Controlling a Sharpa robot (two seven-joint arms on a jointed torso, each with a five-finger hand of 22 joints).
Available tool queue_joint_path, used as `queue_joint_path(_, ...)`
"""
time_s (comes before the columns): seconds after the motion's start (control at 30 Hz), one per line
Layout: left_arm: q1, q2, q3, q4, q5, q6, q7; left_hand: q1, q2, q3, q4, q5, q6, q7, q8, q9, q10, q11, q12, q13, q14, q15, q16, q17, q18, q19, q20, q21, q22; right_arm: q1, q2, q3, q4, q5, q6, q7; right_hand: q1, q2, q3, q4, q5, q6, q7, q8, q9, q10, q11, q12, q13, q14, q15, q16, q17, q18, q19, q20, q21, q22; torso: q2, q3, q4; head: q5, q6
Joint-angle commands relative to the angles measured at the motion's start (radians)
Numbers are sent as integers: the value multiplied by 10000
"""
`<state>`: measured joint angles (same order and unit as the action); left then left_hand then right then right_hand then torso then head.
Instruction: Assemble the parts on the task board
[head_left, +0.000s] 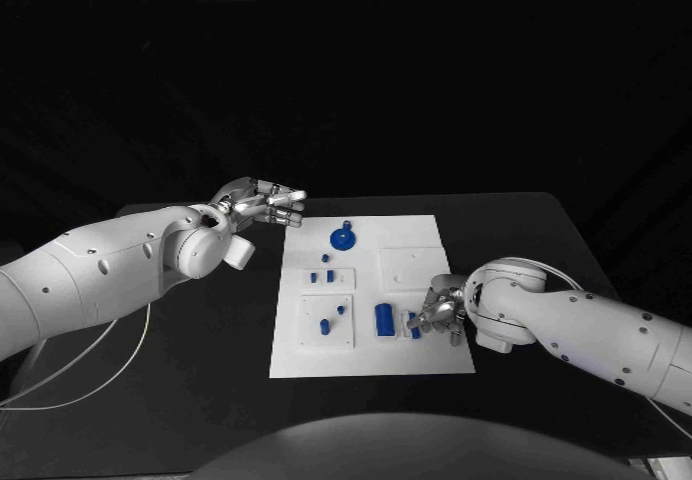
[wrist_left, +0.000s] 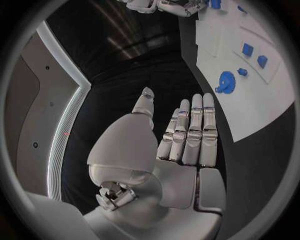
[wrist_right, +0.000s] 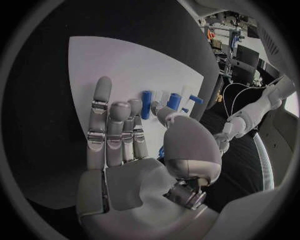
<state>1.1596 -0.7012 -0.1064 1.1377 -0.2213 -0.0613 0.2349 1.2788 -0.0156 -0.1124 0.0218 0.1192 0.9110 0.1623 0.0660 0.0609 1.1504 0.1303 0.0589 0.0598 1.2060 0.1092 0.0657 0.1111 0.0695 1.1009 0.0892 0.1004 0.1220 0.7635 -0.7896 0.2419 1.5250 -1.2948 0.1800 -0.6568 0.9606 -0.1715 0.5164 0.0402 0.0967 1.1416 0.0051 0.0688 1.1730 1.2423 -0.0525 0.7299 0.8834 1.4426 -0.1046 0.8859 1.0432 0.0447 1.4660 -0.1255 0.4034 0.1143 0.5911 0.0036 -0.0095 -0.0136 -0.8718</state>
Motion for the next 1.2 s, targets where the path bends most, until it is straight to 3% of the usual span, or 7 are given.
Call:
queue_joint_path(0.03, 5, 14, 6, 22, -48, 143, 30, -52, 20, -19, 53, 22, -60, -5, -39, -10, -70, -22, 26, 14, -24, -19, -14, 15, -77, 1, 27, 38, -13, -109, 20, -103, -79, -150, 561, 409, -80, 19, 82, 65, -232, -510, 83, -19, 311, -211, 37, 55, -65, 34, 50, 1064, 1193, 258, 455, 98, 402, 167, 1, -1, 0, 9, -4)
queue_joint_path(0.27, 5, 24, 5, 19, -55, 157, 25, -47, 32, -19, 50, 44, -45, -8, -38, -9, -68, -24, 27, 14, -22, -21, -16, 14, -78, 1, 26, 45, -15, -102, -2, -135, -78, 109, 514, 869, -87, 98, 173, 63, -463, -1032, 288, -41, 1241, -1117, 261, 15, -697, -521, 282, 1633, 1992, 349, 337, 302, 169, 174, 1, 3, -6, 22, -9)
queue_joint_path(0.63, 5, 36, 4, 10, -61, 163, 16, -47, 32, -19, 50, 44, -45, -8, -38, -9, -68, -24, 27, 14, -22, -21, -16, 14, -78, 1, 26, 45, -15, -62, -69, -225, -102, 613, 289, 1306, 185, 265, 68, -466, -479, -1480, 503, -54, 1142, -1535, 584, -820, -2632, -2245, 706, 791, 1968, 325, -62, 730, -1384, -363, 4, 3, -3, 27, -5)
queue_joint_path(0.73, 5, 39, 3, 7, -66, 164, 10, -47, 32, -19, 50, 44, -45, -8, -38, -9, -68, -24, 27, 14, -22, -21, -16, 14, -78, 1, 26, 45, -15, -42, -78, -247, -126, 812, 266, 1432, 527, 391, 221, -720, -481, -1958, 705, -90, 605, -1901, 762, -1120, -3190, -3105, 865, -476, 1181, 217, -596, 888, -2042, -457, 3, 3, -1, 29, -3)
queue_joint_path(0.8, 5, 41, 3, 6, -73, 169, 7, -47, 32, -19, 50, 44, -45, -8, -38, -9, -68, -24, 27, 14, -22, -21, -16, 14, -78, 1, 26, 45, -15, -16, -87, -267, -157, 1022, 257, 1520, 1028, 604, 353, -967, -506, -1970, 802, -81, -626, -1912, 853, -1847, -4165, -2776, 884, -715, 622, 286, -387, 891, -2229, -410, 2, 3, 0, 31, -1)
queue_joint_path(1.0, 6, 37, 2, 9, -89, 169, 1, -43, 51, -26, 44, 48, -5, -12, -35, -7, -59, -28, 27, 14, -13, -23, -15, 15, -78, 2, 22, 54, -19, 15, -112, -299, -166, 1204, 347, 1438, 1246, 863, 8, -987, -488, -1945, 837, -42, -1400, -1596, 963, -2714, -5696, -2579, 1011, -2480, -1559, 190, -980, 1114, -3222, -462, 5, 4, -4, 45, 4)
queue_joint_path(1.2, 6, 43, 1, 10, -94, 177, -3, -62, 73, -31, 58, 56, -13, -10, -36, -7, -56, -29, 26, 13, -6, -26, -15, 16, -78, 6, 20, 59, -19, 21, -109, -312, -144, 845, 168, 1241, 822, 644, 198, -819, -371, -1252, 570, -55, -1852, -741, 617, -2115, -5969, -1460, 629, -1916, -1977, 243, 188, 754, -3007, -346, -1, -1, -7, 42, 4)
